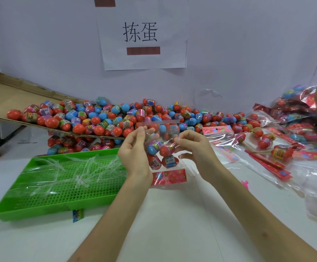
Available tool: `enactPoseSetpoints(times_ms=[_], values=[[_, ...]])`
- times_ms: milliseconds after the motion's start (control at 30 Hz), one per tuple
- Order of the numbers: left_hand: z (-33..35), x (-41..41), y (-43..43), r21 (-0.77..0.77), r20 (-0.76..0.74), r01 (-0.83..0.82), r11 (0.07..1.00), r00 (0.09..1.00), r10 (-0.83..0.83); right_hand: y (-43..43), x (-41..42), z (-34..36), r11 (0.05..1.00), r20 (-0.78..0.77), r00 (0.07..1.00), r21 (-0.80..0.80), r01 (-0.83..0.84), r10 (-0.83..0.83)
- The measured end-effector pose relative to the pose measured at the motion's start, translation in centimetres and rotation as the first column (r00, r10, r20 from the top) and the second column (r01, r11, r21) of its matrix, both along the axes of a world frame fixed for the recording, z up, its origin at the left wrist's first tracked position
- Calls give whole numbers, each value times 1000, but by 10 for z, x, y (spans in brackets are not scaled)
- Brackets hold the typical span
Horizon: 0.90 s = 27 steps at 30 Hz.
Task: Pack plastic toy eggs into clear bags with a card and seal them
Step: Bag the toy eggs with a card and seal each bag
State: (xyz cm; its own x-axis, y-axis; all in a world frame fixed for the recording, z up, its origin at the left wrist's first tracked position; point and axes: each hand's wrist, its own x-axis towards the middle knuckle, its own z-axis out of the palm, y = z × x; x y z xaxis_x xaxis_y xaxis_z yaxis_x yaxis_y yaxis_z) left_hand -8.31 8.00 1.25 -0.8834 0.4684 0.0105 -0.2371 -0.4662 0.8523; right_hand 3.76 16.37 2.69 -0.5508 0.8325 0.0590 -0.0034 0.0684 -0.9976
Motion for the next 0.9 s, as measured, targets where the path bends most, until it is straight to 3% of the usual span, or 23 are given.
enactPoseSetpoints(times_ms=[200,333,700,767,833,900], values=[[-1,-3,-1,-29,47,-48,998,998,49,-5,-2,1,1000,0,1000,7,-24,24],[1,-4,-1,-15,56,-50,999,997,50,-10,-2,2,980,27,982,-67,-187,189],[1,0,-4,-9,-12,-27,1000,1000,27,-4,-2,-4,965,128,965,98,-244,231],[1,0,-4,-7,-52,-20,1000,998,20,-4,-3,-5,968,146,977,176,-181,156],[1,0,-5,-19,-110,-30,999,994,28,-6,-3,-6,927,60,996,373,44,-71],[2,4,-5,-18,-160,-9,1000,987,6,-9,0,-5,737,-141,957,613,285,-252]])
